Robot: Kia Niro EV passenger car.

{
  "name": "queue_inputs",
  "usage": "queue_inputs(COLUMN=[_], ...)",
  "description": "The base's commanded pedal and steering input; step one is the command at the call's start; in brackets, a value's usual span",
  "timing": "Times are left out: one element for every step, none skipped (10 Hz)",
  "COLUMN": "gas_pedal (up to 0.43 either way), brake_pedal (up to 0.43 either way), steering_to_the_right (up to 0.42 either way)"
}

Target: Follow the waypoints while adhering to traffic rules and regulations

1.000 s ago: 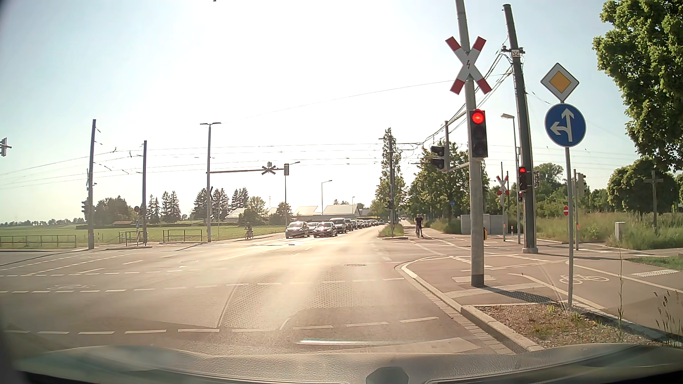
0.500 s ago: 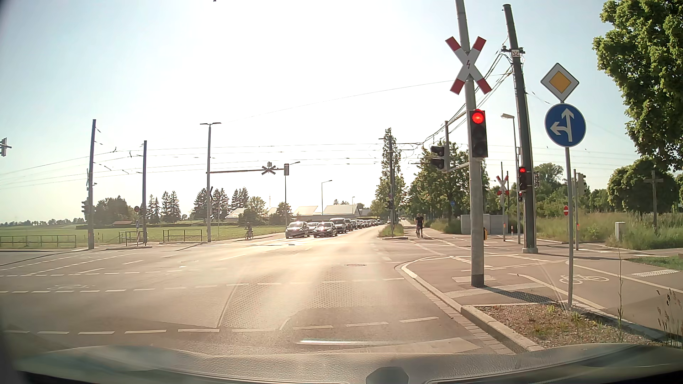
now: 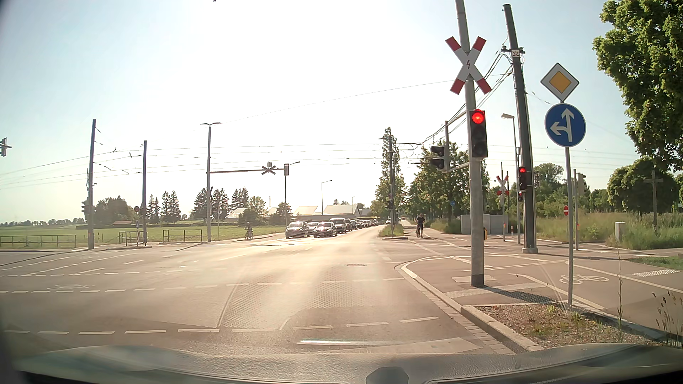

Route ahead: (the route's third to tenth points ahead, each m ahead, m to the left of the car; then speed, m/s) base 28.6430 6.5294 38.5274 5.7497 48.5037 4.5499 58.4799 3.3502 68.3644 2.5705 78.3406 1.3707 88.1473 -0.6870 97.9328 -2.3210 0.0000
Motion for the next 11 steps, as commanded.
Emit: queue_inputs(gas_pedal=[0.0,0.0,0.0,0.0,0.0,0.0,0.0,0.0,0.0,0.0,0.0], brake_pedal=[0.317,0.317,0.317,0.317,0.317,0.317,0.317,0.317,0.317,0.317,0.317], steering_to_the_right=[-0.017,-0.017,-0.017,-0.017,-0.017,-0.017,-0.017,-0.017,-0.018,-0.018,-0.018])
